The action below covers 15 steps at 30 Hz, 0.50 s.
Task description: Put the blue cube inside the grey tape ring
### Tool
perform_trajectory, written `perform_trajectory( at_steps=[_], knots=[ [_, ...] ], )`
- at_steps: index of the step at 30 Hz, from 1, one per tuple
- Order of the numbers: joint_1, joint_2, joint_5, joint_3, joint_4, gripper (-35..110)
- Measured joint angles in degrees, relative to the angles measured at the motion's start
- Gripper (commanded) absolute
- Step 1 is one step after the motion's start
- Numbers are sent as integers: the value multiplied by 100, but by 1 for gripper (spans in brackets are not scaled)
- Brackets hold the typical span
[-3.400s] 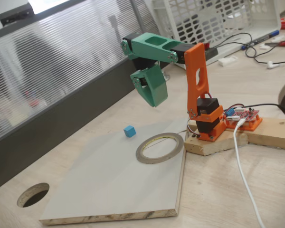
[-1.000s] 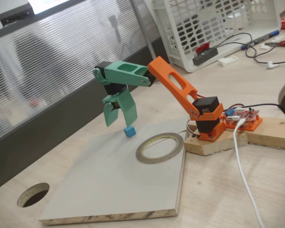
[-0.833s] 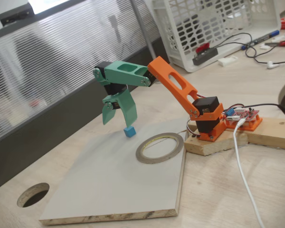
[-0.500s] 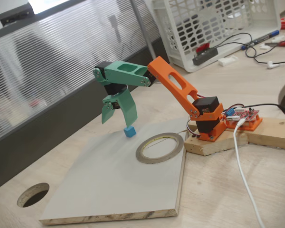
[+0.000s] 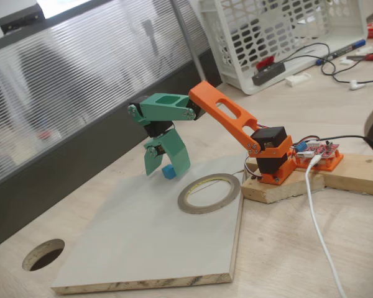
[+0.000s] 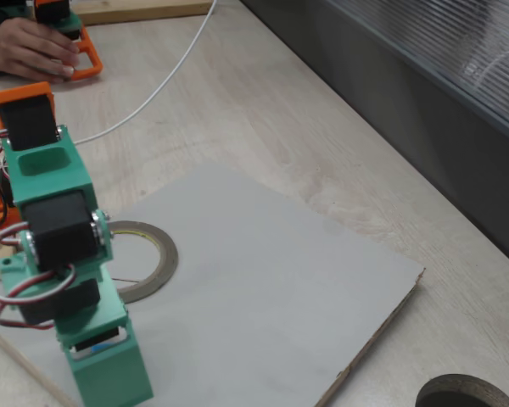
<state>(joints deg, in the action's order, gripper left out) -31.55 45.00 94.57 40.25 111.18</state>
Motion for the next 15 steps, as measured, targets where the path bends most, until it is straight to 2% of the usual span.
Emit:
perform_trajectory(
  at_steps=[15],
  knots=[
    [9, -26, 0, 18, 35, 78]
  ],
)
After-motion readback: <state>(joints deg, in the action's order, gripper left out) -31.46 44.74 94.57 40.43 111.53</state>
